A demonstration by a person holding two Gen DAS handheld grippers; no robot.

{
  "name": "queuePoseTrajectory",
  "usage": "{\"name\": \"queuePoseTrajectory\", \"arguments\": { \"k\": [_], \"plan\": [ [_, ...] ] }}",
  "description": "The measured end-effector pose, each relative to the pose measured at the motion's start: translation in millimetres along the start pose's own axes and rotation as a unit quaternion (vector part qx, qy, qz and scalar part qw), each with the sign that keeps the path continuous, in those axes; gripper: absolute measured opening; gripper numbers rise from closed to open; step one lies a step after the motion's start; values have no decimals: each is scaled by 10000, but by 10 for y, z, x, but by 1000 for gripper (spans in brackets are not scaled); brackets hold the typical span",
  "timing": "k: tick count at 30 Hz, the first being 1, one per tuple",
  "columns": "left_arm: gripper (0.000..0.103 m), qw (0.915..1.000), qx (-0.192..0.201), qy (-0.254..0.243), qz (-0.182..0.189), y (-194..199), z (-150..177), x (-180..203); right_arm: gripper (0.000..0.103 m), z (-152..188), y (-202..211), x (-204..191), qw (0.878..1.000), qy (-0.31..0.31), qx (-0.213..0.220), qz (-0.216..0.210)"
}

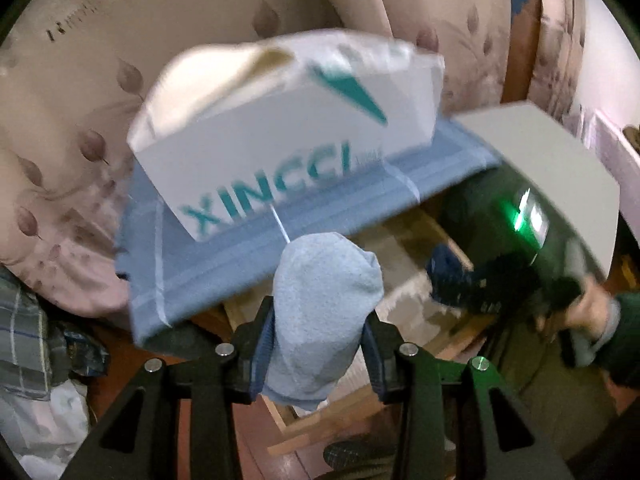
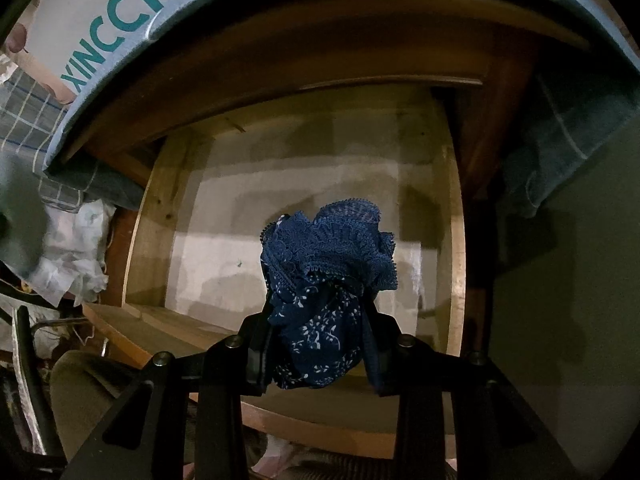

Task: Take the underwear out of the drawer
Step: 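Carry the light blue sock into the box with the left tool and open while right holds the underwear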

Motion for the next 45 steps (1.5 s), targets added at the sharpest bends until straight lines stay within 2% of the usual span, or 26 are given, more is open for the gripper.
{"name": "queuePoseTrajectory", "arguments": {
  "k": [6, 9, 14, 20, 22, 30, 39, 45],
  "plan": [
    [40, 9981, 432, 428, 40, 471, -644, -161, 33, 6, -4, -16, 9999, 63, -27, 99],
    [40, 9969, 559, 553, 20, 577, -977, -171, 33, 5, -3, -7, 9999, 75, -44, 136],
    [40, 9965, 581, 595, -43, 548, -1439, -101, 33, 3, -12, -5, 9997, 102, -49, 213],
    [40, 9965, 417, 706, 181, 249, -1780, 79, 33, 9, -30, 1, 9994, 154, -76, 311],
    [40, 9964, 329, 739, 258, 152, -1856, 138, 33, 9, -29, 8, 9993, 156, -73, 317],
    [40, 9983, 116, 554, 103, -329, -2145, 319, 33, 2, -28, 29, 9996, 121, -93, 244],
    [40, 9975, -95, 696, 64, -814, -2210, 251, 33, 1, -33, 27, 9998, 83, -124, 107],
    [40, 9960, -316, 838, 43, -1079, -2127, 193, 33, 3, -49, 4, 9998, 78, -141, 89]
  ]
}}
Point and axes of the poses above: each gripper's, at about its wrist camera, not at the fingertips, and y roughly against the way its jaws point, x to its right, z to its underside, the point moved 9 cm from there along -y, roughly the way its jaws point
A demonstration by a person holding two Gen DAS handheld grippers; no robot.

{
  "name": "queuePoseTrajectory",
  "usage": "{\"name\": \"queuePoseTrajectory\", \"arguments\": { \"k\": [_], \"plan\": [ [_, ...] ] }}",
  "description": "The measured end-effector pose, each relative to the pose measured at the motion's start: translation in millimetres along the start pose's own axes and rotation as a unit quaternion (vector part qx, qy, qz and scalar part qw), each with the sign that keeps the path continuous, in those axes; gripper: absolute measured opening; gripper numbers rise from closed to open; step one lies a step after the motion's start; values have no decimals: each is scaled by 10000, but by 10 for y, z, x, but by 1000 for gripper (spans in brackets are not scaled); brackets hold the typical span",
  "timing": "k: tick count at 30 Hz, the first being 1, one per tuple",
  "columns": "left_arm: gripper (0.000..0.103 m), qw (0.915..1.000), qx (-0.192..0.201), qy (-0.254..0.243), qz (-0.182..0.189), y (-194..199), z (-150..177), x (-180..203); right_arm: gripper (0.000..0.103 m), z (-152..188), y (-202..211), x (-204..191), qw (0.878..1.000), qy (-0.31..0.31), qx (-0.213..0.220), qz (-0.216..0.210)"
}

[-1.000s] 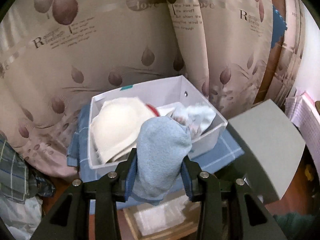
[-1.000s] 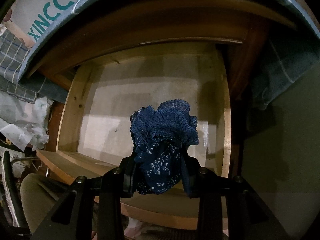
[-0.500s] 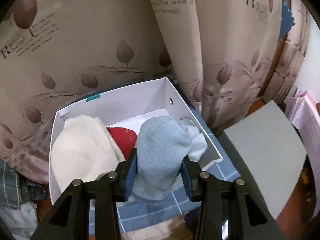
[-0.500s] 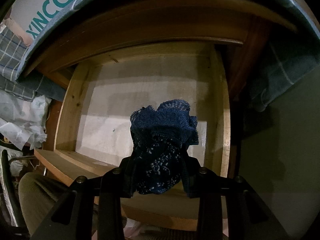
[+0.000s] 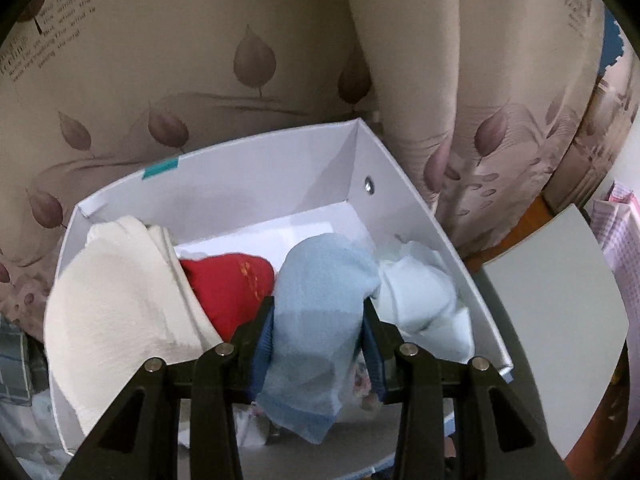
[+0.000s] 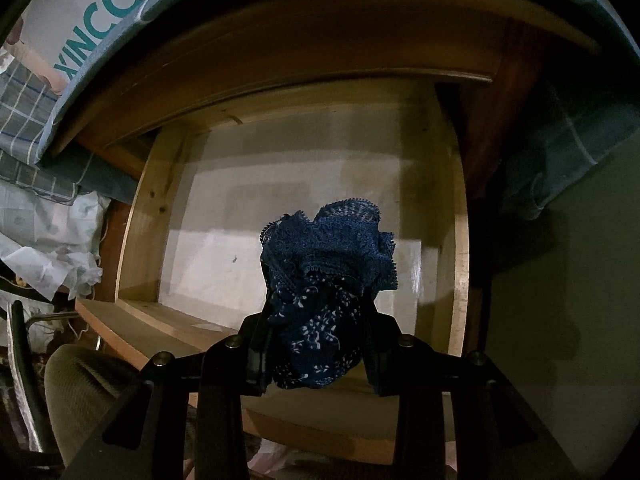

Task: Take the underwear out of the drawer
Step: 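Carry the light blue sock into the box with the left tool and open while right holds the underwear, then withdraw the empty left tool back over the drawer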

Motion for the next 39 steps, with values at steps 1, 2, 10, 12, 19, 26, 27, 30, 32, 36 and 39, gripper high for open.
{"name": "queuePoseTrajectory", "arguments": {
  "k": [1, 2, 10, 12, 19, 26, 27, 30, 32, 36, 39],
  "plan": [
    [40, 10000, -6, -18, -34, -29, 12, -4, 33, 0, -1, 0, 10000, 2, -2, 9],
    [40, 10000, 1, -28, -72, -46, 17, -8, 33, -2, -5, -4, 10000, 1, -2, 2],
    [41, 10000, -20, 20, -93, -71, -16, 5, 33, 1, -24, -20, 10000, 9, -26, 13],
    [43, 9999, -2, -6, -130, -62, -20, 4, 33, 4, -18, -12, 10000, 12, -28, 22],
    [48, 9996, 148, 82, -229, 86, -33, -21, 33, 2, -19, -20, 10000, 53, -61, 52],
    [59, 9989, 461, 108, -29, 458, -52, 7, 33, 3, -24, -14, 9999, 63, -77, 66],
    [60, 9986, 524, 104, -5, 542, -40, 5, 33, 5, -22, -13, 9999, 68, -78, 76],
    [61, 9974, 715, 76, 62, 783, 16, 19, 33, 8, -21, -4, 9999, 83, -88, 96],
    [62, 9965, 830, 72, 79, 930, 92, 11, 33, 6, -22, -3, 9999, 79, -82, 99],
    [63, 9952, 968, -18, -158, 1196, 451, -68, 33, 1, -22, -3, 9999, 54, -46, 110],
    [63, 9940, 936, -191, -540, 1272, 864, -168, 33, 1, -30, -3, 9999, 34, -48, 95]
  ]
}}
Point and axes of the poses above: each gripper's, at about its wrist camera, not at the fingertips, and y roughly against the way its jaws point, x to its right, z to its underside, the point moved 9 cm from there along -y, roughly the way its jaws point
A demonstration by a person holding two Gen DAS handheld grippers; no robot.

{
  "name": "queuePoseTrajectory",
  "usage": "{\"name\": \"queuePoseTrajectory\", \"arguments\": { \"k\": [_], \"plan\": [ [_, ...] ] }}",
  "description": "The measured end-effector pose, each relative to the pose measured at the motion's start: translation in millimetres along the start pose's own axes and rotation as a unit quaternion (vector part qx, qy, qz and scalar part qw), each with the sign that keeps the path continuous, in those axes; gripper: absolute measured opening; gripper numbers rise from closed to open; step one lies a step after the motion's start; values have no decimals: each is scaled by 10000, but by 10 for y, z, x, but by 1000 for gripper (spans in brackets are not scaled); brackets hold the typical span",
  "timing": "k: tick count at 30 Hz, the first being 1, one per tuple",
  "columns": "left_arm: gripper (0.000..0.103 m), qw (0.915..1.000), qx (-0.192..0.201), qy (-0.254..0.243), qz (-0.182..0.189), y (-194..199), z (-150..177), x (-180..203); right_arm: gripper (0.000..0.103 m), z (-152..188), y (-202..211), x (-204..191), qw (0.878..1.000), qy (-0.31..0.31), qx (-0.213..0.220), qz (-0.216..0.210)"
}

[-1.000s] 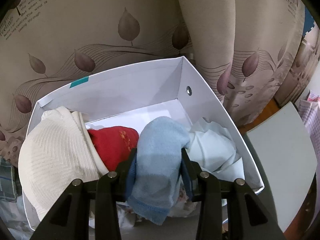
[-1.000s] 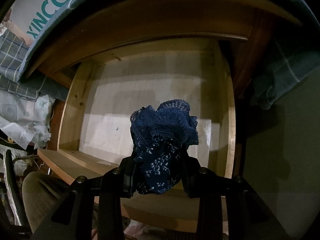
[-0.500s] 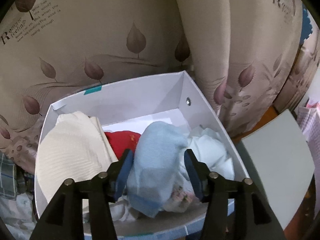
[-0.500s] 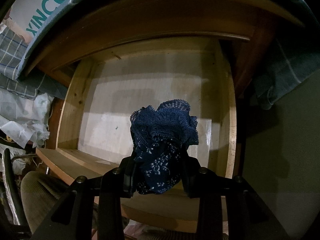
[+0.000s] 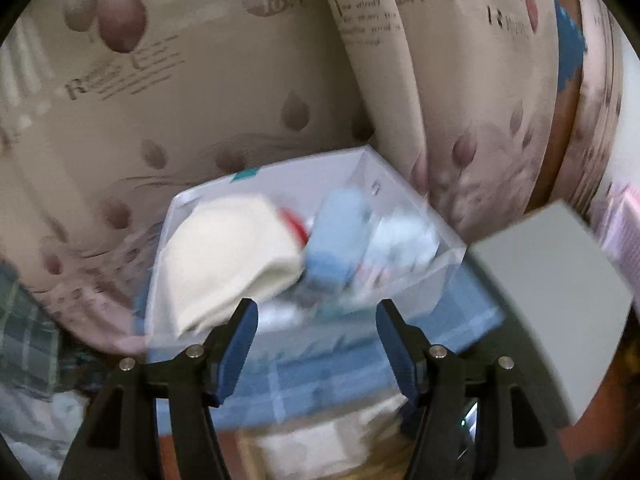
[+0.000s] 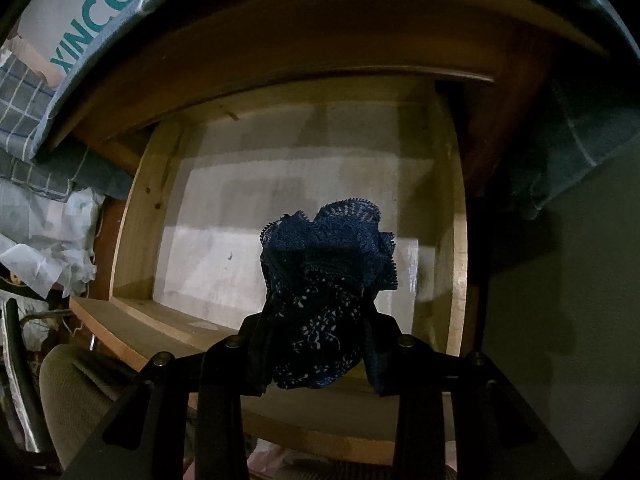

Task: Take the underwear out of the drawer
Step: 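Withdraw the empty left tool back over the drawer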

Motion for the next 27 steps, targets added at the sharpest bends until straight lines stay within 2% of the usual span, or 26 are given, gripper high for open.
{"name": "queuePoseTrajectory", "arguments": {
  "k": [4, 9, 11, 14, 18, 20, 27],
  "plan": [
    [63, 9997, -142, 34, -193, 12, 641, -96, 33, -1, 11, -15, 10000, 34, 40, 43],
    [63, 9962, -458, 455, -587, -208, 1447, -293, 33, -11, 46, 8, 9999, 30, 108, 125],
    [63, 9936, -570, 494, -844, -329, 1696, -338, 33, -16, 63, 13, 9998, 23, 152, 141],
    [63, 9896, -711, 872, -895, -460, 1993, -447, 33, -37, 116, 30, 9996, -25, 258, 72],
    [63, 9813, -907, 1412, -937, -606, 2279, -621, 33, -60, 207, 77, 9991, -145, 397, 78],
    [63, 9788, -990, 1488, -995, -637, 2397, -679, 33, -60, 272, 80, 9988, -153, 460, 88],
    [63, 9787, -887, 1555, -1003, -634, 2462, -734, 33, -38, 597, 3, 9978, -51, 653, -21]
  ]
}}
Point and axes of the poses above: each gripper's, at about its wrist camera, not at the fingertips, and y roughly against the way its jaws point, x to its right, z to its underside, the point moved 9 cm from there along -y, roughly the way its jaws point
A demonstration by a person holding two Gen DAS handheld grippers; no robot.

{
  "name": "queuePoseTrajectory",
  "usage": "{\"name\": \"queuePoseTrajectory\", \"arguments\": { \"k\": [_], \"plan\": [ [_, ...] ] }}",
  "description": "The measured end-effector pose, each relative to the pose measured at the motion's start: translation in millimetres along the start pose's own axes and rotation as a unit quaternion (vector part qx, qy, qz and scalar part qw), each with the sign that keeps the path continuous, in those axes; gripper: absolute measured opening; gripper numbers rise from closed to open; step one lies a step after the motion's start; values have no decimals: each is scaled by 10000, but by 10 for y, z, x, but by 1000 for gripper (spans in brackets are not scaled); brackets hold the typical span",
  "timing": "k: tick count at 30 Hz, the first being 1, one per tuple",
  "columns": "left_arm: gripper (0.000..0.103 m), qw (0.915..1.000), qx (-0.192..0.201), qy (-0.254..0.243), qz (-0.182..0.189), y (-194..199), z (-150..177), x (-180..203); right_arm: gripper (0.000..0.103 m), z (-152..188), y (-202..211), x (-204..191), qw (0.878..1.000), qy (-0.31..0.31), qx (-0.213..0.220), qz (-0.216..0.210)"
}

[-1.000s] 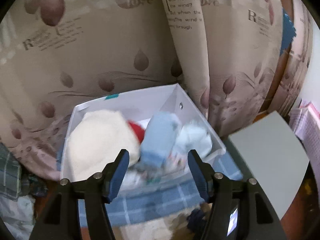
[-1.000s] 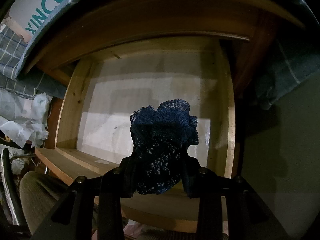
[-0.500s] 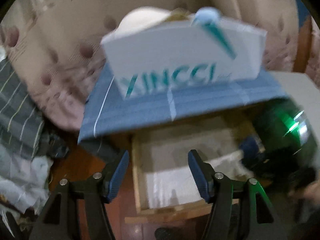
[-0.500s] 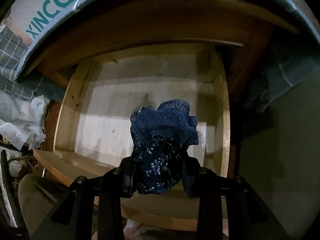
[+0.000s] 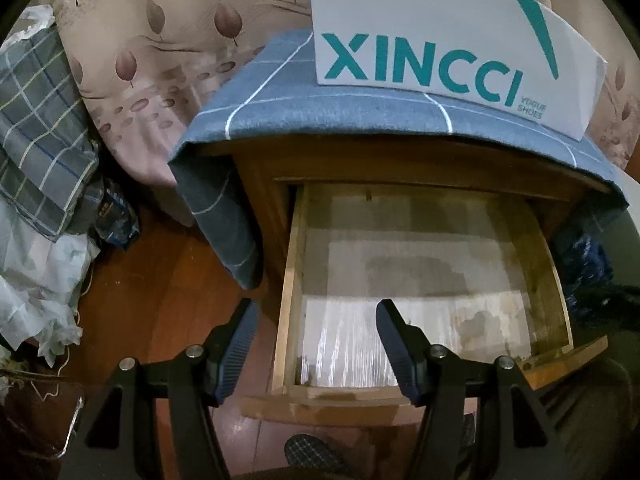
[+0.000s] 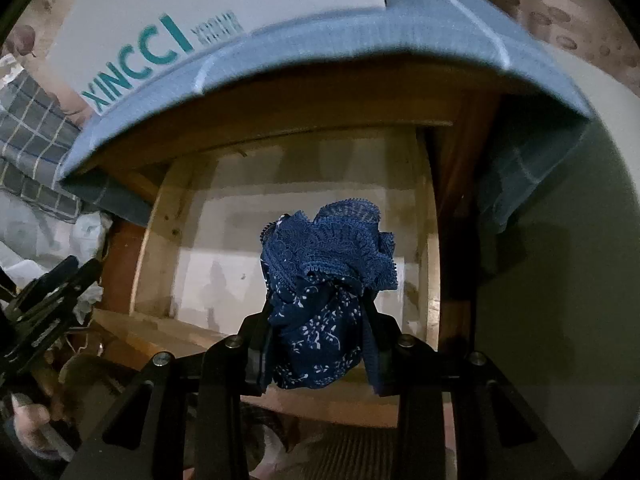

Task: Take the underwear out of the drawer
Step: 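Withdraw the empty left tool back over the drawer, then carry the dark blue lace underwear into the box with the right tool and open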

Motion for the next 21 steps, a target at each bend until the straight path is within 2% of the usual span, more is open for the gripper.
{"name": "queuePoseTrajectory", "arguments": {
  "k": [5, 16, 21],
  "plan": [
    [63, 9999, 122, -51, -105, 38, 2, 34, 33, -193, 421, -96, 9993, 161, 321, -53],
    [63, 9992, -27, 395, 93, -24, 30, -97, 33, -951, 1421, -475, 9911, 600, 1172, -172],
    [63, 9994, -22, 340, 55, -23, 38, -70, 33, -1350, 1573, -606, 9884, 716, 1331, -118]
  ]
}}
Point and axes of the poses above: each gripper's, at about its wrist camera, not at the fingertips, and y roughly against the way its jaws point, x to its right, z to its underside, the point moved 9 cm from there along -y, roughly the way its jaws point
